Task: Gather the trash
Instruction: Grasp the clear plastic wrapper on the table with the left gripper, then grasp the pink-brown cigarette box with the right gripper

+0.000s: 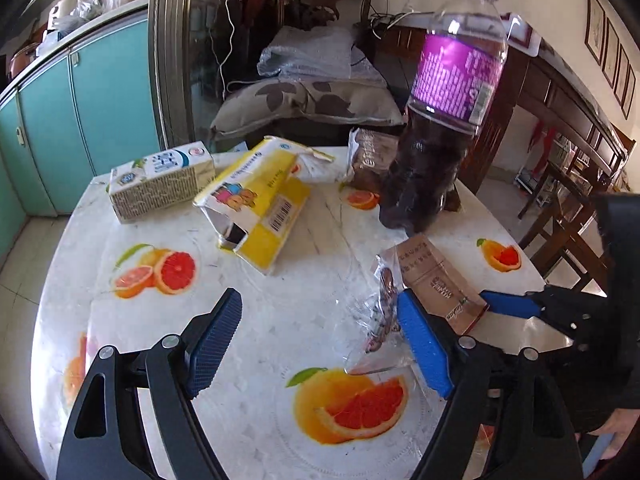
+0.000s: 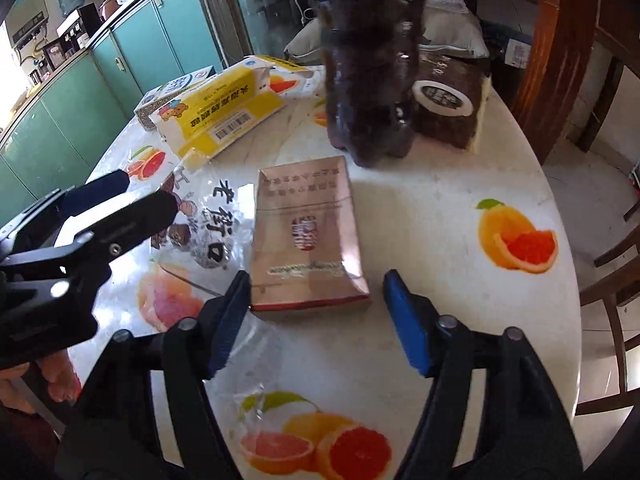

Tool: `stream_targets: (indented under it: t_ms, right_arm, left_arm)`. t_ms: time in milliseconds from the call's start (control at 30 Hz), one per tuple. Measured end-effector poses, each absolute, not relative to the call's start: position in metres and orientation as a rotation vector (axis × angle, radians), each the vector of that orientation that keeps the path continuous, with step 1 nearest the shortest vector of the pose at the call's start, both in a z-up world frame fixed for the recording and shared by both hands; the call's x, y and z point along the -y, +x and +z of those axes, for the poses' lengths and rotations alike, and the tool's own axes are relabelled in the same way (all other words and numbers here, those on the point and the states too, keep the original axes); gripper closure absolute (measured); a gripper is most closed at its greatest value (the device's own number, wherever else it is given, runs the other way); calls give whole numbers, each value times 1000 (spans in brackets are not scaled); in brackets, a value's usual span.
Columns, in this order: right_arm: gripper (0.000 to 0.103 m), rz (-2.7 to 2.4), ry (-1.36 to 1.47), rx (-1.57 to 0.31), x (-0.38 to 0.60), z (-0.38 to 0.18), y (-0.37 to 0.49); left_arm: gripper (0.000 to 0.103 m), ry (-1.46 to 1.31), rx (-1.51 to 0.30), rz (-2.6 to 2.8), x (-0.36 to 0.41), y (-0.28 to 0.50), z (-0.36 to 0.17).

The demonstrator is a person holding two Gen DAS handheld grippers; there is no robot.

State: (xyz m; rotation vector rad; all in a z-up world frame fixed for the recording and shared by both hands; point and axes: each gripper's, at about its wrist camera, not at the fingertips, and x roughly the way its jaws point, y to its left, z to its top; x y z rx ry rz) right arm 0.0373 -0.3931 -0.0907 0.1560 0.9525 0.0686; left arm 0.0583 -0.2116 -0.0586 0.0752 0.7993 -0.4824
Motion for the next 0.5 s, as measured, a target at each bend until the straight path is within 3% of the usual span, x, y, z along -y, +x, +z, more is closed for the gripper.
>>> stream_targets:
  t_ms: [200,267,333,500]
  right_arm:
    - [30,-3,253,-902,442,-77,12]
    - [30,-20,286,-885,454,-75,8]
    - [30,-27,299,-877,460,-73,6]
    - [30,-4,274,-859,455,-70,10]
  left_arm:
    - [34,57,-823,-483,227,57,-62]
    - [48,83,-824,-490,237,60,-62]
    - [80,101,-850,-497,247,65,-67]
    - [86,63,-831,-477,242,60,-65]
